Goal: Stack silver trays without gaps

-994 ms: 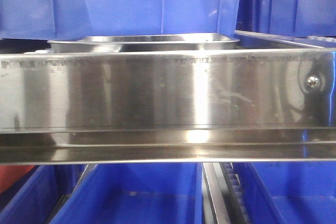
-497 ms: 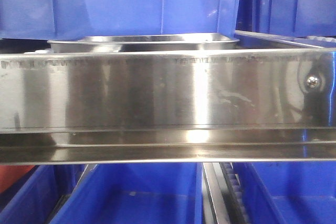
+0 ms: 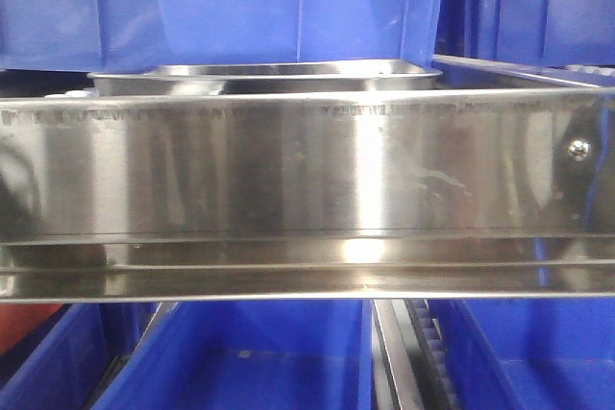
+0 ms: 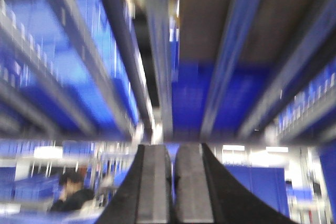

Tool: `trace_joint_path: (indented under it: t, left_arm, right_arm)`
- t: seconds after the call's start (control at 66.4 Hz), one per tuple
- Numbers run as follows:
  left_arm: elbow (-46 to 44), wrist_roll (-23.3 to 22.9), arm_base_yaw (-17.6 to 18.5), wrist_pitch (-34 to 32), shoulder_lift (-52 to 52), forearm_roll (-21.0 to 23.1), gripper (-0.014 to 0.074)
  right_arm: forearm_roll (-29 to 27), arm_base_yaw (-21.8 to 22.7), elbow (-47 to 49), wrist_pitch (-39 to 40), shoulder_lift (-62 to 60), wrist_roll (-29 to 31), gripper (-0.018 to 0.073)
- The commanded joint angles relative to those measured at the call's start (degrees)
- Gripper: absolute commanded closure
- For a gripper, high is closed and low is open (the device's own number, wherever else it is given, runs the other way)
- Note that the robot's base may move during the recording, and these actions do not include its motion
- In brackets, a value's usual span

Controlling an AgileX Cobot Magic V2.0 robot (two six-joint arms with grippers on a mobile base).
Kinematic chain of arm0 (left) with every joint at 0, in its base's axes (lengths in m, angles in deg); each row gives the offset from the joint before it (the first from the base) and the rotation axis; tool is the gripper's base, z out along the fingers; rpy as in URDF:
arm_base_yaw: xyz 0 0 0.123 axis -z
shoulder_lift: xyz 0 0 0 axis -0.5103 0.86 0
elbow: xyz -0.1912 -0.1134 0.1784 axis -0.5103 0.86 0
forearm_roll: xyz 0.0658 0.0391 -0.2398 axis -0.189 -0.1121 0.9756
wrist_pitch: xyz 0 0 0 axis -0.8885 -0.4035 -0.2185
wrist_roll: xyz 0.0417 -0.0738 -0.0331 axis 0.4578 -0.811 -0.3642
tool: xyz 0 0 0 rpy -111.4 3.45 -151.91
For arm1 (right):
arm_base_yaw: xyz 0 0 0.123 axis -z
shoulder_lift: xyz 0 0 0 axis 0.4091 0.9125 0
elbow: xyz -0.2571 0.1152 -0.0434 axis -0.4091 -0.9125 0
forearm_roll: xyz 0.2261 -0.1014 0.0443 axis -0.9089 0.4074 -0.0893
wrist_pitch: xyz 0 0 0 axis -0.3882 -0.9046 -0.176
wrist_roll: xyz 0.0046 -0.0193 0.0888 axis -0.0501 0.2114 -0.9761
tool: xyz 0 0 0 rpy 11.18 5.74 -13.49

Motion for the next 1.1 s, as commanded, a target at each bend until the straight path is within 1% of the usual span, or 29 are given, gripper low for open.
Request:
trace_joint_path:
  t: [0.0,0.075,0.136,0.256,0.331,0.452,0.572,0.633,0.723,0.798,0.949,1.084]
  left_arm:
    - [-5.7,-0.2,0.4,2.4,-0.1,0.0,0.0602]
    - [-10.4,-0.2,0.4,8.5,0.3,0.0,0.0602]
    - [-14.3,-0.2,0.4,13.2,2.3,-0.1,0.0602]
    - [-21.1,-0.2,0.4,25.3,9.5,-0.2,0.0602]
    - [-24.7,-0.2,0.4,29.3,14.7,0.3,0.0602]
    - [-30.9,-0.2,0.4,36.0,24.3,1.0,0.0602]
    - [-36.4,-0.2,0.4,42.2,34.4,1.0,0.0602]
    - [-38.7,-0.2,0.4,42.4,39.4,1.0,0.0602]
    - [-40.5,-0.2,0.4,40.9,44.4,1.0,0.0602]
    - [-40.9,-0.2,0.4,37.3,49.0,1.0,0.0602]
    - [-40.9,-0.2,0.4,32.1,54.6,1.0,0.0602]
    - [-40.9,-0.2,0.4,29.7,58.2,1.8,0.0602]
  right_arm:
    - [-0.2,0.2,6.0,-5.5,0.0,0.4,0.0577]
    - [-0.2,0.2,11.8,-13.0,0.7,0.4,0.0577]
    - [-0.2,0.2,15.2,-16.5,3.1,0.4,0.0577]
    - [-0.2,0.2,22.3,-25.9,10.2,0.4,0.0577]
    - [-0.2,0.2,26.2,-31.6,16.0,0.4,0.0577]
    - [-0.2,0.2,33.2,-46.0,26.1,0.4,0.0577]
    - [-0.2,0.2,39.6,-57.4,36.3,0.4,0.0577]
    - [-0.2,0.2,42.3,-61.5,41.6,0.4,0.0577]
    - [-0.2,0.2,44.0,-62.9,47.7,0.4,0.0577]
    - [-0.2,0.2,44.1,-61.5,52.0,0.4,0.0577]
    - [-0.2,0.2,44.1,-59.2,58.1,0.4,0.0577]
    - [-0.2,0.2,44.1,-57.5,62.2,0.4,0.0577]
